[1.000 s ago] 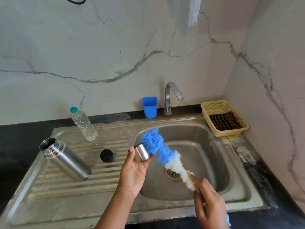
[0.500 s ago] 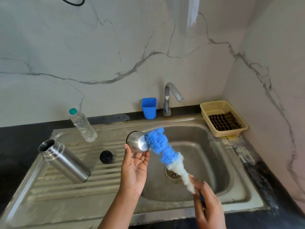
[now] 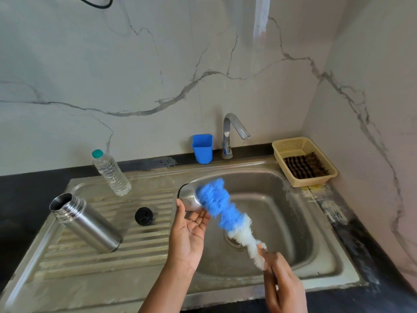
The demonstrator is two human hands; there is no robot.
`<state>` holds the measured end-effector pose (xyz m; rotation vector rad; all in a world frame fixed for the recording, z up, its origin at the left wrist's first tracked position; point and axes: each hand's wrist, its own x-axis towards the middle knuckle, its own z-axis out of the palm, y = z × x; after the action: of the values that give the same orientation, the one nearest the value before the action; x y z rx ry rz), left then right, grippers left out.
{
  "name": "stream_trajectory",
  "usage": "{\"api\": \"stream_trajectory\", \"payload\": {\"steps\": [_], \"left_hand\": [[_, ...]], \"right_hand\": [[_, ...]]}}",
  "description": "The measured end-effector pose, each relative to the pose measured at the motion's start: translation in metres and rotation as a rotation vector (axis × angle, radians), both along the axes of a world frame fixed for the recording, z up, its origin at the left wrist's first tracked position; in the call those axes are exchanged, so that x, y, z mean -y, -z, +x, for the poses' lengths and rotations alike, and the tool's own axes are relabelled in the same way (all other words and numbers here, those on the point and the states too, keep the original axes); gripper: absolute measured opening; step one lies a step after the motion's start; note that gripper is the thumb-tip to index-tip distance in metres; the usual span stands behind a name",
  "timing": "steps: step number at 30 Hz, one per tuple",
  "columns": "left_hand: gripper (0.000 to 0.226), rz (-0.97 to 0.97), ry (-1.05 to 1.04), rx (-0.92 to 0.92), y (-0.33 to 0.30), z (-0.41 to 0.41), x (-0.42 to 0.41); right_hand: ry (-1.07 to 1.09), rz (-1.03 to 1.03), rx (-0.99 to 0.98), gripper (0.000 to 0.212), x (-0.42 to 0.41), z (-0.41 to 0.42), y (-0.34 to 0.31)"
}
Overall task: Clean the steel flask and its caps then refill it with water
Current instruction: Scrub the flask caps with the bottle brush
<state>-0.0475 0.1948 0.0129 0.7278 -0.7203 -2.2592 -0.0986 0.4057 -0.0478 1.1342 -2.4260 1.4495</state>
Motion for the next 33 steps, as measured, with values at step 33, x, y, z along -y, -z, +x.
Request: {"api": "stream_trajectory", "payload": {"steps": [33], "left_hand": [[0.097,-1.623,0.427,0.62,-0.021,0.016,0.103]], "right_hand": [[-0.448,0.236,0.889,0.027,0.028,-0.083,-0.065]]}}
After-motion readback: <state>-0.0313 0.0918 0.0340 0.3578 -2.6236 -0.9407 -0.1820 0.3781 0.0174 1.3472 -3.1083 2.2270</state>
